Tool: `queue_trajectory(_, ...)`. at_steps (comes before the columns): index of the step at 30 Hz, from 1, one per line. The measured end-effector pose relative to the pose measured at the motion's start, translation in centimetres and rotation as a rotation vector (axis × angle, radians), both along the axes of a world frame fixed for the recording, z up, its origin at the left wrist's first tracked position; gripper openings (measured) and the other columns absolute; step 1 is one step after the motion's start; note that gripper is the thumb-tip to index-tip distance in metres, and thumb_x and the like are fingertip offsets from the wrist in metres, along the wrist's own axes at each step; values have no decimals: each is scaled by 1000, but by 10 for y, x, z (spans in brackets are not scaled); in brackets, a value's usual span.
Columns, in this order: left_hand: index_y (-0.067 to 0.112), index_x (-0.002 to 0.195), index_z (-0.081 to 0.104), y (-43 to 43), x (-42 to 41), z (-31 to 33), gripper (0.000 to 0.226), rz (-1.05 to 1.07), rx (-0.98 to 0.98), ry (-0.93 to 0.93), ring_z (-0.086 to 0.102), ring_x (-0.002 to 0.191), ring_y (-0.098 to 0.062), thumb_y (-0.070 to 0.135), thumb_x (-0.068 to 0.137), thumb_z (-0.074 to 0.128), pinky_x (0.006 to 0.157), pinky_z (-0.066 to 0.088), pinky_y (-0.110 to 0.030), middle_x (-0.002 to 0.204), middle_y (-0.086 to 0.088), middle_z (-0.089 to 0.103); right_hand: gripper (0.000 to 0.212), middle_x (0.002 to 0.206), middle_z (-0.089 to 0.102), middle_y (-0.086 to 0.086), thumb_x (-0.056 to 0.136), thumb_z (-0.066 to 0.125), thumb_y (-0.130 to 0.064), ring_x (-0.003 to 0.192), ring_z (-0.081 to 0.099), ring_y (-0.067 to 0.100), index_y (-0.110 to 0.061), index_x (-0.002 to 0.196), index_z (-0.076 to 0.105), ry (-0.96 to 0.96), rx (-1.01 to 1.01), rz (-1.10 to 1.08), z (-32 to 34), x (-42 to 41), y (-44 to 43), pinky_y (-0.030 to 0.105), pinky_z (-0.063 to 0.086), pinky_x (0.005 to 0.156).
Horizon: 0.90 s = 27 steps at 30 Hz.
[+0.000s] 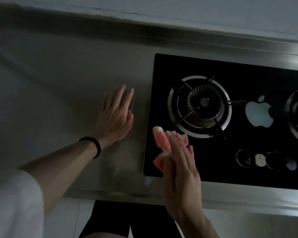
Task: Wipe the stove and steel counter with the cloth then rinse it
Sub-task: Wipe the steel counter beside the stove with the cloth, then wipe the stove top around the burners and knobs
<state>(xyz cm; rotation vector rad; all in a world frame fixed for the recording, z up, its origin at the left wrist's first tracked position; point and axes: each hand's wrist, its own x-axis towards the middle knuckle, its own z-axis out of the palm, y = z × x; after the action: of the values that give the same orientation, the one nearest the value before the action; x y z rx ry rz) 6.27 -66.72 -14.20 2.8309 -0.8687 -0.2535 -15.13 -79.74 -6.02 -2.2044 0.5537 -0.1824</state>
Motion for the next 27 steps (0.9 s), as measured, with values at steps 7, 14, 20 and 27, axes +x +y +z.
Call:
queue_trajectory(7,19,165,29,-7,-15,-25,67,22,-21,-85,19,160,-39,26,99,37,128,16,-58,174,-13,20,64,175,18,1,105,51,-32,163,14,22,-26,165,29,71,-256,219,-41,-6,17,44,13,132)
queue_trajectory(14,21,166,24,-6,-13,-31,71,23,-17,-82,15,161,-37,30,98,39,129,17,-57,175,-11,16,66,175,5,15,110,37,-35,163,0,25,-8,165,15,268,-434,245,-83,64,4,45,9,132)
queue_trajectory(20,21,166,26,-7,-13,-29,66,50,14,-48,13,162,-36,41,104,32,128,19,-58,175,-12,16,67,173,-16,20,110,21,-32,161,-18,29,-6,166,-3,318,-447,245,-93,171,-21,47,-3,131)
queue_trajectory(27,21,168,17,-6,-13,-37,73,35,-10,-104,12,162,-36,35,99,36,128,18,-59,175,-12,15,71,173,-22,17,110,25,-38,160,-21,28,-11,167,-9,362,-345,-36,-92,275,-49,46,-14,129)
